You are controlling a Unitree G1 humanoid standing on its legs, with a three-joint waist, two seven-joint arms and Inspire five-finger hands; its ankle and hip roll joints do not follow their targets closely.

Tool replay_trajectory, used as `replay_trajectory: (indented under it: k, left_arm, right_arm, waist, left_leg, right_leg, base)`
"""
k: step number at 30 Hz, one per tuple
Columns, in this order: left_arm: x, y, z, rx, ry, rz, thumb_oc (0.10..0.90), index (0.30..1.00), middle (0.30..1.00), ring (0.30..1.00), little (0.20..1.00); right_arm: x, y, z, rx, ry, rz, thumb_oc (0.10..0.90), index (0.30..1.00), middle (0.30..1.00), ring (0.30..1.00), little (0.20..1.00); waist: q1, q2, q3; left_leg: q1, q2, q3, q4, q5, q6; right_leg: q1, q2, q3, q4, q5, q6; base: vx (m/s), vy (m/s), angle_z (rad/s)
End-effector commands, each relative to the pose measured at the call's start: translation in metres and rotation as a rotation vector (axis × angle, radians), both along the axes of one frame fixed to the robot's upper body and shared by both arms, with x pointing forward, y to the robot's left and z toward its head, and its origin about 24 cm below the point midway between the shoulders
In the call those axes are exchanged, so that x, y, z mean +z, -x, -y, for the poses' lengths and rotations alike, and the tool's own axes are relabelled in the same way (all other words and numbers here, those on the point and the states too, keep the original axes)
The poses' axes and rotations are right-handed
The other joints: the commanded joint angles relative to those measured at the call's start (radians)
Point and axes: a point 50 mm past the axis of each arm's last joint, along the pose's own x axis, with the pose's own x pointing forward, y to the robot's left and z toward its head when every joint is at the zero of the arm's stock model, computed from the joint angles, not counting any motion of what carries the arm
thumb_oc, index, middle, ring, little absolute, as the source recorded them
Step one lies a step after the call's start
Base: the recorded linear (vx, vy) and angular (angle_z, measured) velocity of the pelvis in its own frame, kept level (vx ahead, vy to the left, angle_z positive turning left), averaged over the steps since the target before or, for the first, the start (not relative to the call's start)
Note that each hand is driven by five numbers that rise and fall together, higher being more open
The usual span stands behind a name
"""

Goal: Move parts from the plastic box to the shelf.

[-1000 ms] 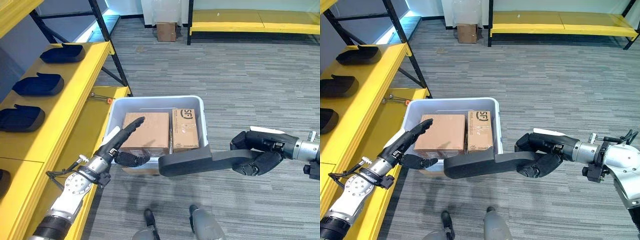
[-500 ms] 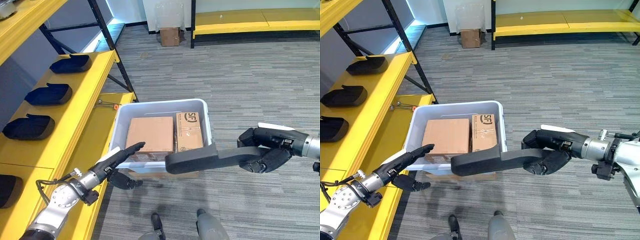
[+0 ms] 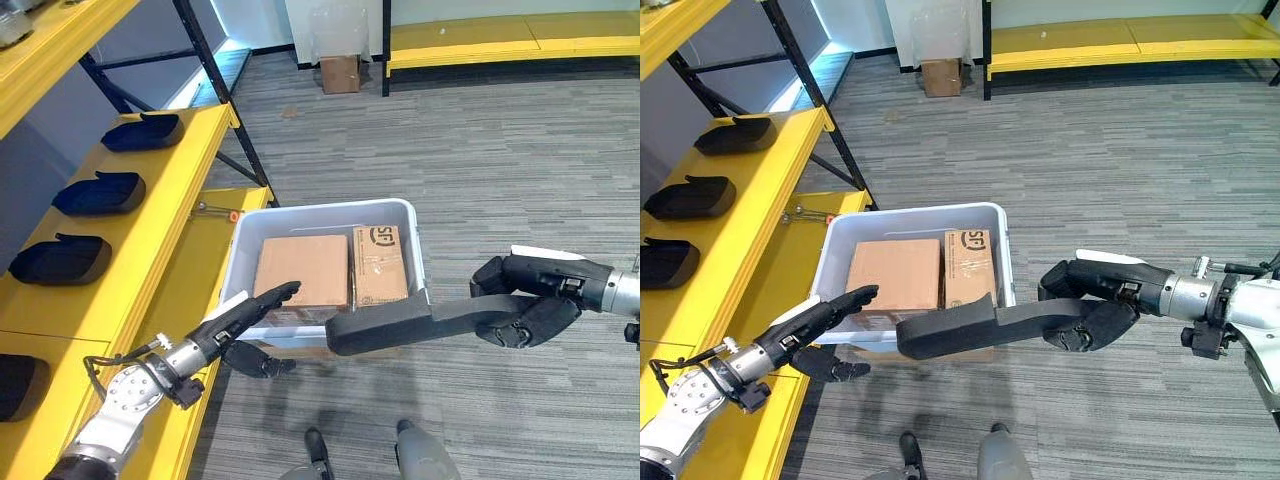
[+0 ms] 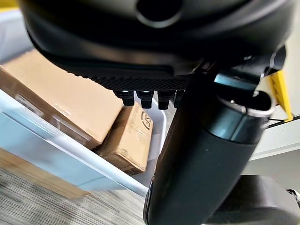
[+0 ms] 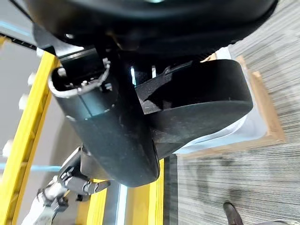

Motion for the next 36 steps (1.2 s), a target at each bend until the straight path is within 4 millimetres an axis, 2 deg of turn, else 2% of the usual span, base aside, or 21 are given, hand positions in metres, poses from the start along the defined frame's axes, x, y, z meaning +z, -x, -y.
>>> replay_trajectory:
  k: [1,7,17,27,32,36]
  left_arm:
    - [0.038,-0.019,0.016,-0.053,0.149,0.182,0.900,1.000,1.000,1.000,1.000]
    - [0.026,-0.025,0.029,-0.058,0.227,0.097,0.900,1.000,1.000,1.000,1.000]
    - [0.017,-0.026,0.049,-0.106,0.266,0.040,0.900,1.000,1.000,1.000,1.000]
    - [0.009,-0.017,0.052,-0.111,0.297,-0.001,0.900,1.000,1.000,1.000,1.000]
    - [0.016,-0.015,0.051,-0.133,0.258,0.025,0.900,1.000,1.000,1.000,1.000]
    - [0.030,-0.016,0.039,-0.104,0.231,0.077,0.900,1.000,1.000,1.000,1.000]
  right_arm:
    - [0.049,-0.008,-0.033,0.169,-0.122,0.253,0.400,0.300,0.300,0.300,0.300]
    - [0.043,-0.011,-0.052,0.204,-0.158,0.274,0.400,0.300,0.300,0.300,0.300]
    - [0.052,-0.013,-0.067,0.243,-0.218,0.357,0.400,0.300,0.300,0.300,0.300]
    - [0.058,-0.011,-0.064,0.199,-0.230,0.427,0.400,0.300,0.300,0.300,0.300]
    - [0.054,-0.011,-0.058,0.169,-0.224,0.416,0.400,0.300,0.300,0.300,0.300]
    - [0.049,-0.011,-0.052,0.149,-0.207,0.396,0.400,0.300,0.300,0.300,0.300]
  waist:
    - [0.020,-0.061,-0.055]
    - [0.018,-0.075,-0.056]
    - [0.011,-0.069,-0.052]
    - [0.010,-0.051,-0.052]
    - [0.015,-0.049,-0.052]
    - [0.022,-0.044,-0.051]
  left_leg:
    - [0.039,0.070,-0.071,0.052,-0.145,-0.031]
    - [0.043,0.080,-0.074,0.055,-0.146,-0.031]
    - [0.052,0.085,-0.071,0.055,-0.147,-0.033]
    - [0.062,0.079,-0.069,0.050,-0.151,-0.032]
    - [0.062,0.077,-0.071,0.051,-0.151,-0.032]
    - [0.057,0.075,-0.073,0.052,-0.148,-0.032]
  right_leg:
    - [0.127,-0.034,-0.082,-0.162,0.034,-0.012]
    - [0.129,-0.030,-0.075,-0.161,0.034,-0.012]
    - [0.133,-0.029,-0.069,-0.163,0.034,-0.011]
    - [0.143,-0.034,-0.069,-0.170,0.033,-0.008]
    - [0.145,-0.036,-0.072,-0.173,0.034,-0.008]
    - [0.145,-0.040,-0.078,-0.176,0.035,-0.008]
  base:
    - [0.00,0.000,0.00]
    - [0.01,-0.036,0.01]
    - [0.00,0.000,0.00]
    - [0.00,0.012,-0.01]
    - [0.00,0.000,0.00]
    - [0.00,0.000,0.00]
